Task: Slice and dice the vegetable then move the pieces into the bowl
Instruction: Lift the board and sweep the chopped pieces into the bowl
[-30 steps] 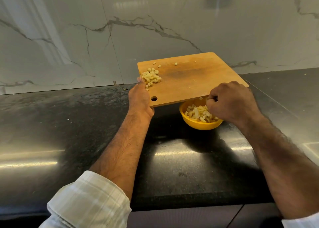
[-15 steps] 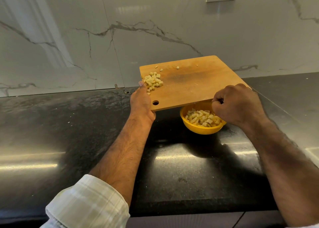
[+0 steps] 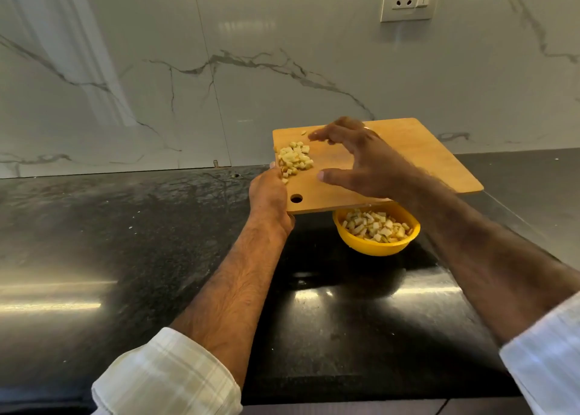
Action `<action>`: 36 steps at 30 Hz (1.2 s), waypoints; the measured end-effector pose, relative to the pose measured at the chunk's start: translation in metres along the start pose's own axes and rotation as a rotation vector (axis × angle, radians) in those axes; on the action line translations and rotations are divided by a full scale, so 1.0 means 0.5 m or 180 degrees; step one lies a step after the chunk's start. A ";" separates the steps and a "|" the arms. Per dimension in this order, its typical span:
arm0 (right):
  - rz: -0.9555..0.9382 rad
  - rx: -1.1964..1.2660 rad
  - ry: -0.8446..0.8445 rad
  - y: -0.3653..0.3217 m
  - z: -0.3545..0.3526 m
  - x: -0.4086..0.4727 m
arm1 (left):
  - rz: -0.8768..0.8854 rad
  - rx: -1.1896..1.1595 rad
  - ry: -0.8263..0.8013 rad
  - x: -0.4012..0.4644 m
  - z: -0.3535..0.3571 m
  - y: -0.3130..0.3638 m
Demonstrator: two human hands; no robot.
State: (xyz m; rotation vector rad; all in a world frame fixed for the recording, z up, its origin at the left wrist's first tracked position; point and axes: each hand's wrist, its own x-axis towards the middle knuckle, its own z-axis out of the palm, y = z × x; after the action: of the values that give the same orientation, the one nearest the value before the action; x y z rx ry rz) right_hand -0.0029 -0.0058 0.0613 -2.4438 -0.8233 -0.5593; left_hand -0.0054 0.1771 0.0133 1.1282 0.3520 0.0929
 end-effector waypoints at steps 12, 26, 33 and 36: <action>0.0007 -0.0029 -0.1185 -0.002 0.044 0.134 | 0.0177 0.0041 -0.0174 -0.001 -0.005 0.005; -0.0178 0.0107 -0.0905 0.028 0.026 0.135 | -0.0004 -0.0071 -0.0040 0.001 -0.006 0.010; -0.0278 0.0219 -0.1113 0.005 0.043 0.136 | 0.0003 -0.0054 -0.0116 -0.002 -0.004 0.006; -0.0370 0.0099 -0.0890 0.011 0.050 0.136 | -0.0057 -0.0077 -0.0123 0.003 -0.006 0.008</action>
State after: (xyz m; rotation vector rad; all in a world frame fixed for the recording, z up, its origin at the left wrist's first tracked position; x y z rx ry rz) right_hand 0.0561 0.0348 0.0751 -2.4910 -1.0823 -0.2446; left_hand -0.0046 0.1816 0.0154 1.1013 0.3256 0.0594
